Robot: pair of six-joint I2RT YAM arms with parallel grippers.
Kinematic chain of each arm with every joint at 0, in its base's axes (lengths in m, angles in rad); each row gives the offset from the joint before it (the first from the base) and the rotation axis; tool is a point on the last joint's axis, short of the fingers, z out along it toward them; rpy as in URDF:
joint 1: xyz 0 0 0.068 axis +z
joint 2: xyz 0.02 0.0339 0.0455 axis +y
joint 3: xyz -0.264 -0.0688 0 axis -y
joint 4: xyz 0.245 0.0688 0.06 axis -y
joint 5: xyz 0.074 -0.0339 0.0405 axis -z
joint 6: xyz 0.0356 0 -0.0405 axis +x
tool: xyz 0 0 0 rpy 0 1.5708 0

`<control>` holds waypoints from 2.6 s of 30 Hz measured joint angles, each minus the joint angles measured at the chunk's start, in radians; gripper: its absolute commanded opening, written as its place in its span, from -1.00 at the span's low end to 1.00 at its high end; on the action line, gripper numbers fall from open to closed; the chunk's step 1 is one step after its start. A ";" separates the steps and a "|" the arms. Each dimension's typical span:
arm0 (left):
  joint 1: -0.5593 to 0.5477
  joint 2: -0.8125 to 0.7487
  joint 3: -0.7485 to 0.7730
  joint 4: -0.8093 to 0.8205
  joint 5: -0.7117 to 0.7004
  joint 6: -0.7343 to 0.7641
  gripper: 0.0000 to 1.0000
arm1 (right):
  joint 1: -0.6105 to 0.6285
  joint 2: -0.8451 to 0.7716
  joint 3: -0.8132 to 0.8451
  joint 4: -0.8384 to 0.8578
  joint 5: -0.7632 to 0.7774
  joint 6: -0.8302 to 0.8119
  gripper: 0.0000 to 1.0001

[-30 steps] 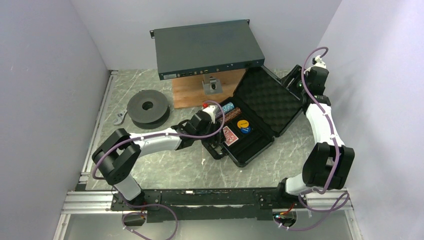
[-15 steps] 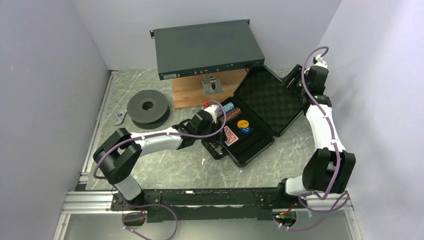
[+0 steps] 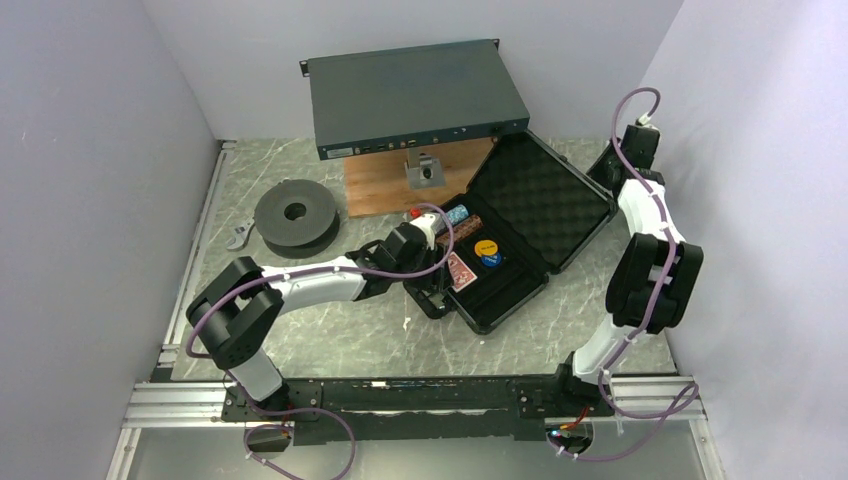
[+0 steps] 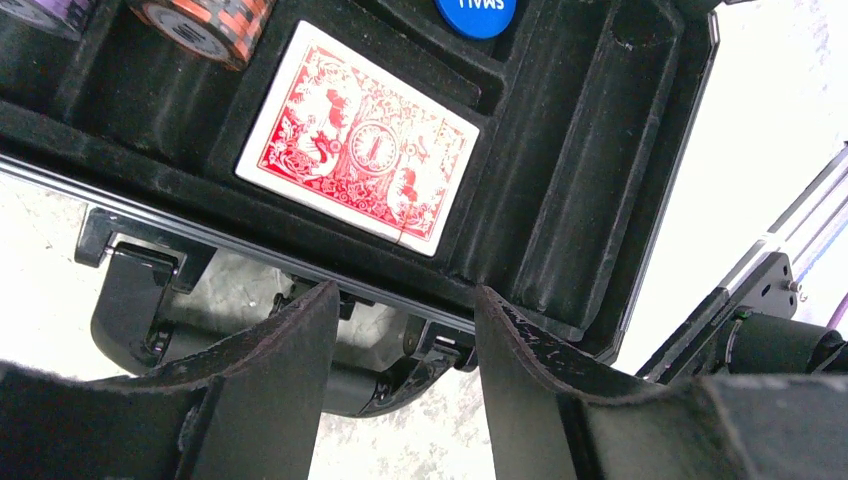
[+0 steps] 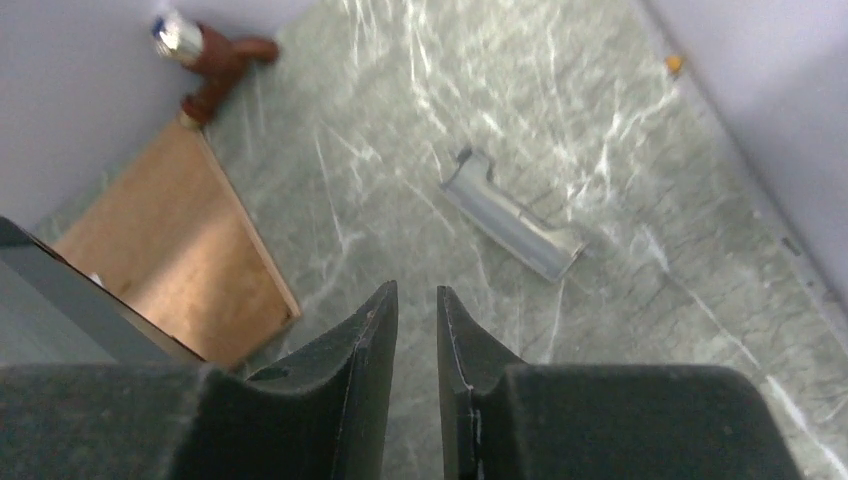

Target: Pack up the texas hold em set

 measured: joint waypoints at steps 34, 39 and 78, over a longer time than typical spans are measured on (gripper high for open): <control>-0.042 -0.008 0.039 -0.090 -0.043 0.005 0.11 | -0.048 0.261 0.206 -0.045 -0.255 -0.039 -0.84; -0.043 -0.004 0.047 -0.102 -0.044 0.004 0.11 | -0.055 0.304 0.202 -0.091 -0.311 -0.035 -0.94; -0.056 0.026 0.060 -0.066 -0.070 -0.004 0.09 | 0.098 -0.045 -0.186 -0.026 -0.600 0.021 -0.96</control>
